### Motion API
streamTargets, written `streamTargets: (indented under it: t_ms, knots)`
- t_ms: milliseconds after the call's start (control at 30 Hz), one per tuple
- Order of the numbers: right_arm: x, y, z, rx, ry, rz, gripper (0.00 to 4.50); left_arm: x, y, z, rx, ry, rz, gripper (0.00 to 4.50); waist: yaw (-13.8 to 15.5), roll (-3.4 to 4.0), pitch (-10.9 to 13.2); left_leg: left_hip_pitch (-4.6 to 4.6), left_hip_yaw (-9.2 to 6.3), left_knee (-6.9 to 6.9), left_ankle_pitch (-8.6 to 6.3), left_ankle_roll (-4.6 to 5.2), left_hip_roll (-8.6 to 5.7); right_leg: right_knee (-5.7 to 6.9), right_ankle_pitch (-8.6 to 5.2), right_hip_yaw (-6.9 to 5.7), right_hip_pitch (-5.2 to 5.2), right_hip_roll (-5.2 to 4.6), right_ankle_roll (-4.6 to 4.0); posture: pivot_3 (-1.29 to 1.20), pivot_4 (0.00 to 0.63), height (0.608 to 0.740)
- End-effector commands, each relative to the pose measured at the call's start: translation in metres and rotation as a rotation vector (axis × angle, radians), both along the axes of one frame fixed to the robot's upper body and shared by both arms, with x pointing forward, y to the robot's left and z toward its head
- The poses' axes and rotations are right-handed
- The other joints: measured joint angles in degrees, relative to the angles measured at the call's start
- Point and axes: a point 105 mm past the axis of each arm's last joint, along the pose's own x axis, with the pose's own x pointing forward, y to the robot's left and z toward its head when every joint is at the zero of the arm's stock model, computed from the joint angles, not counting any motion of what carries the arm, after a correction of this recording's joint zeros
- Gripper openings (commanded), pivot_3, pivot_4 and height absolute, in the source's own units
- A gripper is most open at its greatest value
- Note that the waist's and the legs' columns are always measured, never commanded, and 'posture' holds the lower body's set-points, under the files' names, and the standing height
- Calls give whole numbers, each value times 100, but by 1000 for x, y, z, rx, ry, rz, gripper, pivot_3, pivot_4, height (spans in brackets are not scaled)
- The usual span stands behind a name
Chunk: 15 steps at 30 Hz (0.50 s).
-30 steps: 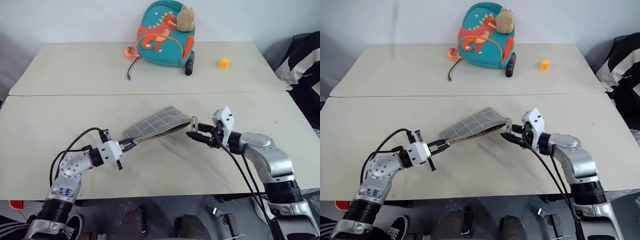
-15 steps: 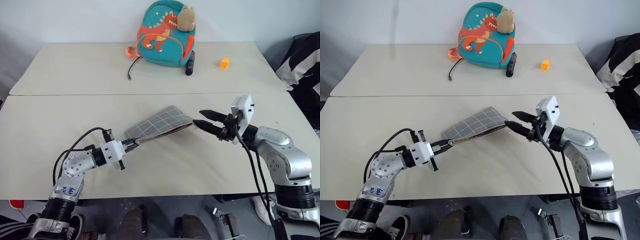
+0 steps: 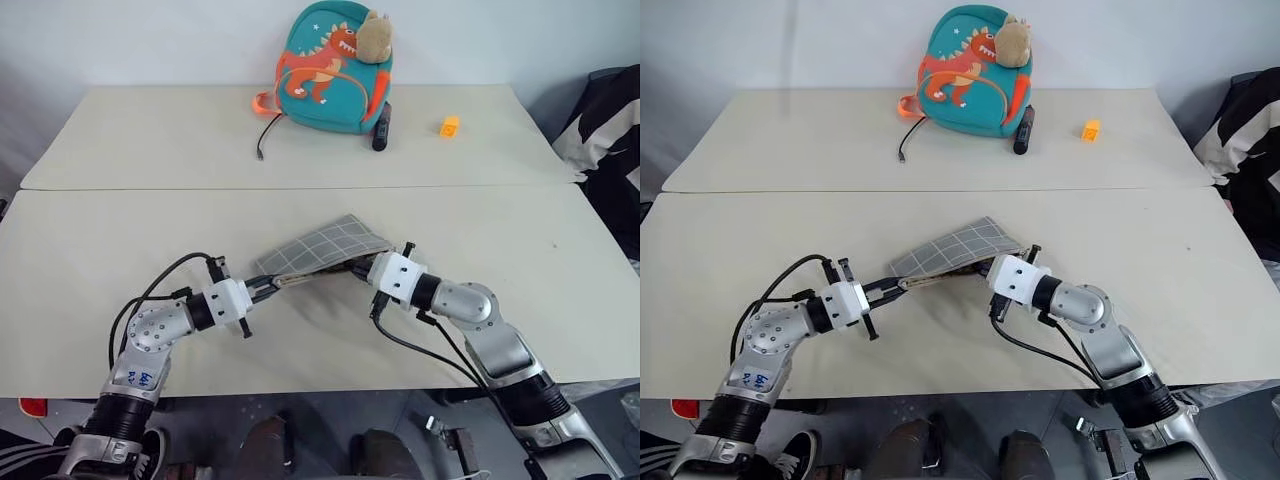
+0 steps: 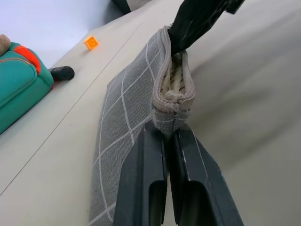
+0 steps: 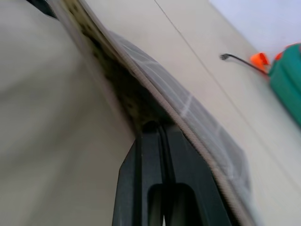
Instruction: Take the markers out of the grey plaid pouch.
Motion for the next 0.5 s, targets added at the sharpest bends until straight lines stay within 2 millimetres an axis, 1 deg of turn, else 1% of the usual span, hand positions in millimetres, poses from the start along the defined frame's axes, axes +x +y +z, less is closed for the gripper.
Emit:
streamTargets:
  t_ms: [33,67,200,300,367,500]
  knots:
    - [7,0,16,17,-103,-25,31,-6,-9,9,16,-52,-50,0,-3,0,0,0,1,0,0,0,0,0,0,0,0,0,0,0,150,740]
    - [7,3,18,-3,-134,-17,31,-7,-11,8,37,-56,-64,0,-5,0,0,0,0,0,0,0,0,2,0,0,0,0,0,0,150,740]
    - [7,19,17,-87,-294,-26,31,-7,-24,12,35,-64,-98,0,-6,0,0,1,0,0,0,-1,0,6,0,2,-1,0,0,0,150,740]
    - [9,28,4,-233,-401,-15,31,-8,-34,17,19,-70,-122,0,1,0,0,0,0,1,1,-2,-1,10,0,2,-2,0,0,0,150,740]
    - [16,28,-8,-314,-431,-27,31,-8,-37,22,8,-79,-127,0,-9,0,0,1,2,3,1,-2,-1,10,0,4,-1,1,0,0,150,740]
    - [27,17,-4,-327,-473,-92,31,-7,-32,23,15,-77,-110,0,-16,0,0,2,1,4,4,-6,-1,18,0,4,-4,3,-1,0,150,740]
